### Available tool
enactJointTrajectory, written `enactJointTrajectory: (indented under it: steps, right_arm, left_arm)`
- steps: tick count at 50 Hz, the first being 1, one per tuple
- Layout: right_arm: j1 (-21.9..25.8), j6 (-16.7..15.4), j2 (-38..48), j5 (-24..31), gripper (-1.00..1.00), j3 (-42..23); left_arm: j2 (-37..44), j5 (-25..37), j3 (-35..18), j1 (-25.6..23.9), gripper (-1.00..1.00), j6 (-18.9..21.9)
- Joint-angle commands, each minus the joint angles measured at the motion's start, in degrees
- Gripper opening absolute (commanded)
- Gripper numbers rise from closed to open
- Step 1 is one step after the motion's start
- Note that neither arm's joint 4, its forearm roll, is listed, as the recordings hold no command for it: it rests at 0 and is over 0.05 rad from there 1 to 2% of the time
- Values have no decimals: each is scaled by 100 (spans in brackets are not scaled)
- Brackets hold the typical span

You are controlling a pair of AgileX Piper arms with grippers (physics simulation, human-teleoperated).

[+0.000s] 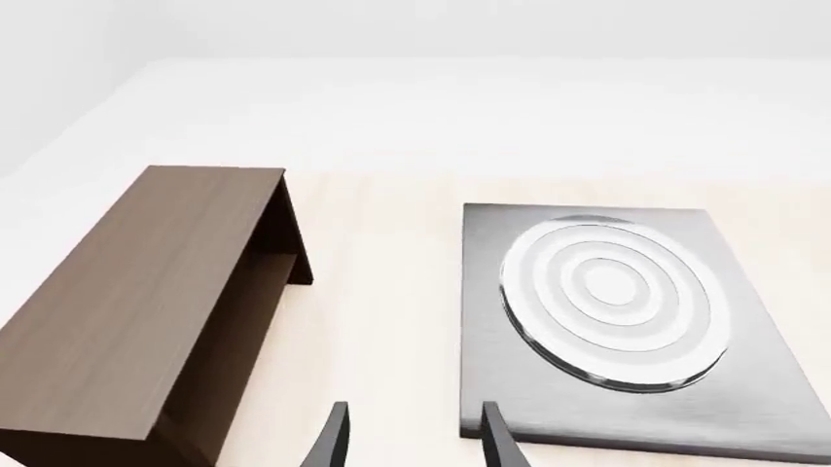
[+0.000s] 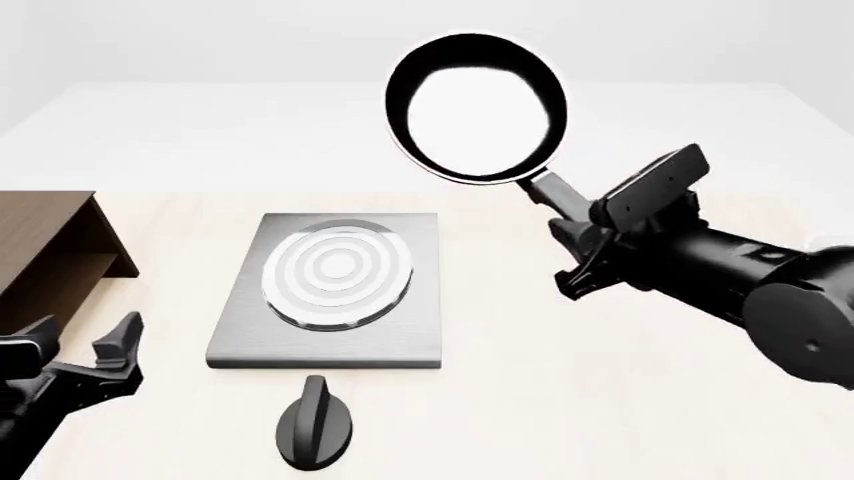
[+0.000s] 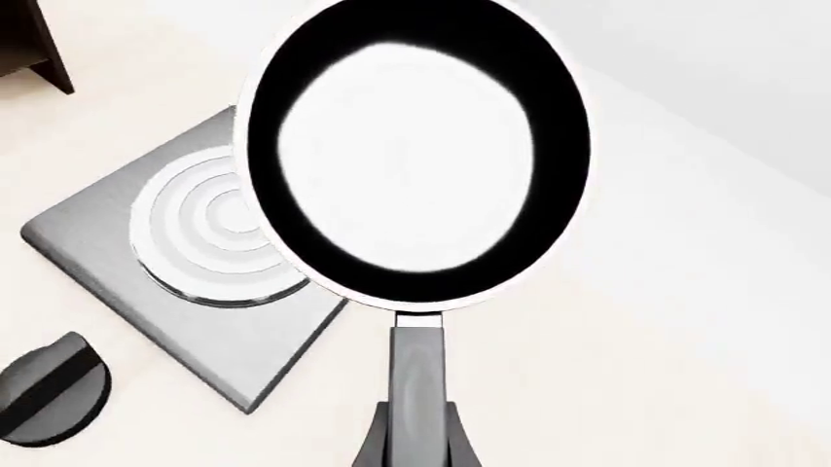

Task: Turn on the stove and put the frying pan on it.

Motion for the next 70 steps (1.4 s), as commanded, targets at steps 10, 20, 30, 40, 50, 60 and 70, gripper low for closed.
enactJointTrajectory:
  steps: [10, 20, 30, 40, 50, 60, 70]
  right_arm:
    - [1505, 778, 1536, -33, -100, -1483]
    - [1770, 1169, 2331, -38, -100, -1963]
    - [1922, 1549, 2702, -401, -100, -1772]
    - [1898, 1598, 3018, -692, -100, -1511]
    - [1761, 1563, 3482, -946, -100, -1420]
    - [1693, 1520, 3779, -1152, -100, -1310]
    - [1676, 1524, 3956, -1331, -100, -1185]
  left_arm:
    - [-1624, 86, 1057, -52, 100, -7]
    - [-1971, 422, 1057, -60, 100, -46]
    - [-2468, 920, 1056, -64, 100, -106]
    - [-2548, 999, 1056, -69, 100, -101]
    - [-2531, 992, 1056, -82, 100, -95]
    - [-2474, 940, 1056, -99, 100, -145]
    - [-2441, 898, 1056, -99, 100, -156]
